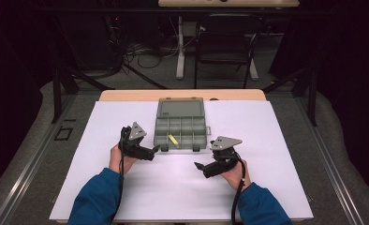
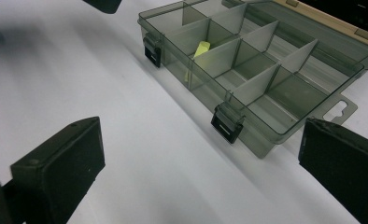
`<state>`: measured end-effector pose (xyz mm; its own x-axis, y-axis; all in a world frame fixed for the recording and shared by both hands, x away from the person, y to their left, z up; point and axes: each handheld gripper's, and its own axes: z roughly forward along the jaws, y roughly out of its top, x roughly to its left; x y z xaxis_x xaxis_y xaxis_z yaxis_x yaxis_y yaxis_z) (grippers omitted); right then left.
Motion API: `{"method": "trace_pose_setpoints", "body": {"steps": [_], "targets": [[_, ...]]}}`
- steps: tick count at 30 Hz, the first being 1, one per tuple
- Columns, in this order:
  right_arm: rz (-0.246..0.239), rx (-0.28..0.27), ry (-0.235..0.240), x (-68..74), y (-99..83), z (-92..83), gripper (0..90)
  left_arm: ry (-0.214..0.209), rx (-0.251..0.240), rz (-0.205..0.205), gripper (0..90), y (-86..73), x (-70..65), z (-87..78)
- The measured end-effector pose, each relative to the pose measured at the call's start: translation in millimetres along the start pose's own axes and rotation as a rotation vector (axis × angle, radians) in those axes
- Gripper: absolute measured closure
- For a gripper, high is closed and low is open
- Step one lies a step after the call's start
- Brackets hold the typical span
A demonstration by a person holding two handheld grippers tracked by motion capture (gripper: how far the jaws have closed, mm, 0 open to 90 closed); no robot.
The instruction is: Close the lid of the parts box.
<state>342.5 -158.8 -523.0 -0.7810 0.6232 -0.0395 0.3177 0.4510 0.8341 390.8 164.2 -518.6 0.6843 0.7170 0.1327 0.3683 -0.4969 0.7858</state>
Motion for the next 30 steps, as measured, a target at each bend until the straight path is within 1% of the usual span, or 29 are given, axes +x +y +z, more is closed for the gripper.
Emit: {"method": "trace_pose_setpoints", "body": {"steps": [6, 10, 13, 17, 20, 21, 24, 25, 27, 30], "targets": [[0.001, 0.002, -0.001, -0.9, -0.3, 0.4, 0.0, -0.008, 0.027, 0.008, 0.0, 15.5, 3.1, 10.0], [0.003, 0.001, -0.002, -0.9, -0.8, 1.0, 0.0, -0.009, 0.034, 0.003, 0.0, 25.1, 4.7, 16.3], [0.003, 0.003, -0.002, -1.1, -0.8, 0.7, 0.0, -0.007, 0.044, 0.006, 0.0, 33.5, 5.7, 21.2], [0.004, 0.007, 0.001, -1.6, -1.2, 1.3, 0.0, -0.015, 0.042, 0.005, 0.0, 42.3, 6.8, 28.5], [-0.001, 0.015, 0.003, -1.1, -1.1, 1.7, 0.0, -0.023, 0.055, 0.005, 0.5, 47.8, 8.4, 34.2], [-0.001, 0.014, 0.005, -1.0, -1.2, 1.9, 0.0, -0.020, 0.058, 0.005, 1.3, 49.6, 8.1, 37.2], [-0.001, 0.016, 0.006, -1.0, -1.4, 2.0, 0.0, -0.032, 0.082, 0.008, 6.6, 53.3, 7.4, 43.1], [-0.001, 0.017, 0.005, -1.0, -1.4, 2.0, 0.0, -0.028, 0.085, 0.014, 7.7, 54.2, 6.4, 46.2], [-0.001, 0.017, 0.005, -1.5, -1.5, 2.0, 0.0, -0.037, 0.100, 0.017, 13.3, 55.3, 4.7, 51.3], [-0.003, 0.019, 0.004, -1.4, -1.6, 2.4, 0.0, -0.046, 0.125, 0.017, 17.8, 56.7, 3.5, 58.1]]}}
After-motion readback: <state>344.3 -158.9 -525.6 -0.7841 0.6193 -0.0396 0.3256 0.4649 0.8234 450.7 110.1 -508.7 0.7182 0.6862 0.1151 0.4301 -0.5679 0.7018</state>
